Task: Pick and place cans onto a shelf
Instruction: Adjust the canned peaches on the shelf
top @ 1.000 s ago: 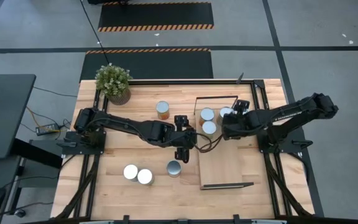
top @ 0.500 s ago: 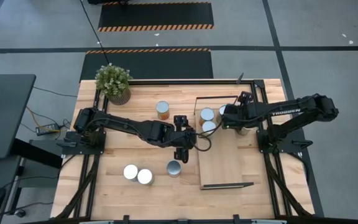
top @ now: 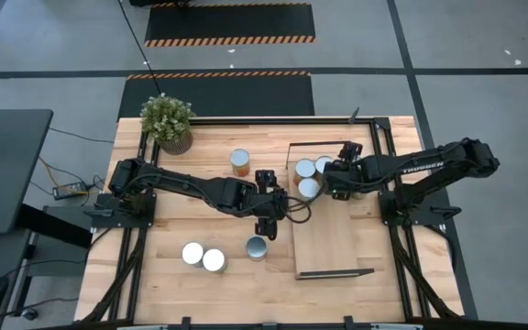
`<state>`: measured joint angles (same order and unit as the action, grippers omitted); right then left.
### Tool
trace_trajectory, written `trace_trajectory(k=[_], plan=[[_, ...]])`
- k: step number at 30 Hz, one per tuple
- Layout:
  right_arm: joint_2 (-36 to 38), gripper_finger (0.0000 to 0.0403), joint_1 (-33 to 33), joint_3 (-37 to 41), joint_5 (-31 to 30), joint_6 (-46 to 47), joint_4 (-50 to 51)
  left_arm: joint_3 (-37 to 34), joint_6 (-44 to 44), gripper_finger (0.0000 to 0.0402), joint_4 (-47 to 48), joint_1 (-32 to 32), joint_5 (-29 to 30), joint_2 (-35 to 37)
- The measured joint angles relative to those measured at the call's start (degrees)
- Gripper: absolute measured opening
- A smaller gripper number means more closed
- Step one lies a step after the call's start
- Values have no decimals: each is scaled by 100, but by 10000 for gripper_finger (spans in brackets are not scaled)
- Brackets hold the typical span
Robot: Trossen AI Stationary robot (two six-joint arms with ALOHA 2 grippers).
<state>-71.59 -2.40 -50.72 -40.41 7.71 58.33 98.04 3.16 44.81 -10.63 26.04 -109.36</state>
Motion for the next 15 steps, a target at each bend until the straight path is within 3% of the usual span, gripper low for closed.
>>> trace_trajectory(k=[9,15], plan=[[0,309,-731,0,203,584,425,0,-126,387,32,-34,-45,41],[0,309,-1148,-153,316,1070,470,-21,-128,387,-57,-147,-37,446]])
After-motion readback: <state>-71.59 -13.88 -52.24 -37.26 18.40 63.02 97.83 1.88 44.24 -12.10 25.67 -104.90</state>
